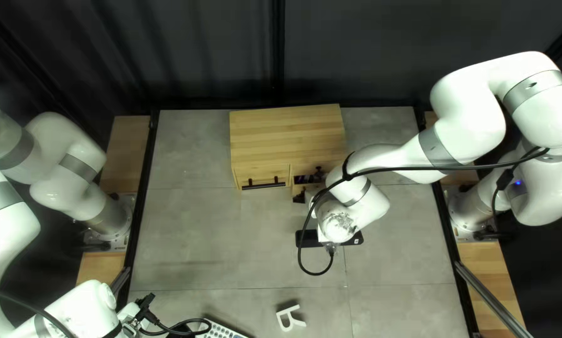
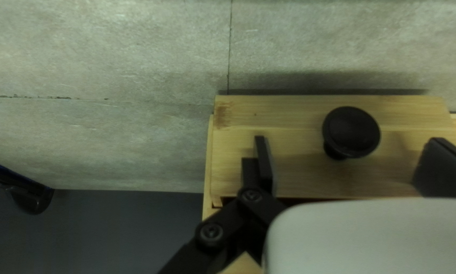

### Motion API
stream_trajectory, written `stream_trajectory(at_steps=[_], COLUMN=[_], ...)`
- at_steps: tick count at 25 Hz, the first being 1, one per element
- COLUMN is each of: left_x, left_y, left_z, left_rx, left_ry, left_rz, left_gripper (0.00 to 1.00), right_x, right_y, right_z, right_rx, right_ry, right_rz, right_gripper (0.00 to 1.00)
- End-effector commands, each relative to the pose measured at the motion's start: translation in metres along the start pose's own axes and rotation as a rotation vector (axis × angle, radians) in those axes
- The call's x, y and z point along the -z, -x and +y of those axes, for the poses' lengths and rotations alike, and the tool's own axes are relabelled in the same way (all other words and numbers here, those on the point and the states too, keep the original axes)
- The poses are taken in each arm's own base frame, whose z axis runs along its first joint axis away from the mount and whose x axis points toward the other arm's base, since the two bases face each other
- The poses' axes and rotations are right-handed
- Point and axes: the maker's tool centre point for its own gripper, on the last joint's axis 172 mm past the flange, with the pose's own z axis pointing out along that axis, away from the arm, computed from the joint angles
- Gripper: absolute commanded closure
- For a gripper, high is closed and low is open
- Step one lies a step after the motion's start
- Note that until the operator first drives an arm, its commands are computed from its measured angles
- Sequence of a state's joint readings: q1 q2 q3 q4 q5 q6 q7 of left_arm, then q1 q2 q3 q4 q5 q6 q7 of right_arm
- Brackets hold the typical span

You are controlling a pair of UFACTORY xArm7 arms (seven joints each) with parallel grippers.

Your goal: Open drawers and place objects into drawer and close

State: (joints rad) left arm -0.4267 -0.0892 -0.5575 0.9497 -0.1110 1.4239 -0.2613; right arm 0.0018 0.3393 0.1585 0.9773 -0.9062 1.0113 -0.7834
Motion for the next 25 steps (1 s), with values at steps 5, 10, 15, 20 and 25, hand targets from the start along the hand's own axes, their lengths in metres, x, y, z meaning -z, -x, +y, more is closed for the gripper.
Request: stream_trajectory(at_steps=[5, 10, 15, 20, 25], left_x=[0.000, 0.000, 0.000, 0.000, 0.000], left_y=[0.000, 0.000, 0.000, 0.000, 0.000], left_z=[0.000, 0.000, 0.000, 0.000, 0.000], left_rx=[0.000, 0.000, 0.000, 0.000, 0.000], left_ry=[0.000, 0.000, 0.000, 0.000, 0.000], left_rz=[0.000, 0.000, 0.000, 0.000, 0.000], left_gripper=[0.00, 0.00, 0.00, 0.00, 0.00], right_x=[-0.002, -0.004, -0.008, -0.010, -0.011], right_y=[0.004, 0.004, 0.006, 0.009, 0.015], right_z=[-0.001, -0.001, 0.000, 0.003, 0.004], right_rx=[-0.006, -0.004, -0.003, 0.000, 0.003], right_ry=[0.006, 0.012, 0.019, 0.021, 0.023], right_rz=[-0.037, -0.045, -0.051, -0.057, -0.068], right_gripper=[0.00, 0.00, 0.00, 0.00, 0.00])
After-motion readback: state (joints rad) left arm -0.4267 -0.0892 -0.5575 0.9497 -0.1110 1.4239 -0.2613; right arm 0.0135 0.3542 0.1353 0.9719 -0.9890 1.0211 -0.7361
